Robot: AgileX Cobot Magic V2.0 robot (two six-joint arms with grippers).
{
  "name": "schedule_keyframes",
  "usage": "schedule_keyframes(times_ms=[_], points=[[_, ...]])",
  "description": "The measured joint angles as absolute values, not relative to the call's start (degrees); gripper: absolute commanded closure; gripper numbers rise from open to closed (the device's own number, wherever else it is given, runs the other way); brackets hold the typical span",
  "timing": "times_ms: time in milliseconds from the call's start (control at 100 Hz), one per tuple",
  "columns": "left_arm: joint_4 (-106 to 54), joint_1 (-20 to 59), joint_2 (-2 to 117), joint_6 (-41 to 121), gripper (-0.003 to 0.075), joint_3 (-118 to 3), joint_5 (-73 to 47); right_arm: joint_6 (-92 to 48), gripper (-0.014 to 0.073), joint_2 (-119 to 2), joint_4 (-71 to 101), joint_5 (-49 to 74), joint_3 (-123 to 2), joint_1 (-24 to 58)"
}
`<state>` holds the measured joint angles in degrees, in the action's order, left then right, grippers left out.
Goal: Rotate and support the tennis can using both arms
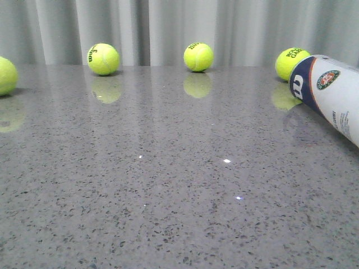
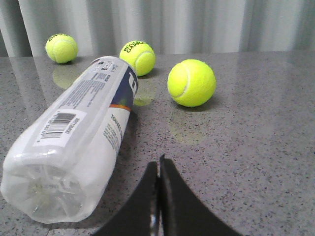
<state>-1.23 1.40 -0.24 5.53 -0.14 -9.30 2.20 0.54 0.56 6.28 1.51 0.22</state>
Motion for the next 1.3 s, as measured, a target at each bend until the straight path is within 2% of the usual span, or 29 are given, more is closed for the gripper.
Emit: schedule_keyframes(times_ms=[1300], points=[[-1.23,1.4,-0.24,5.53,0.0741,-0.14,-9.3,2.2,0.0659,0.54,0.56,7.21,1.21,0.22]])
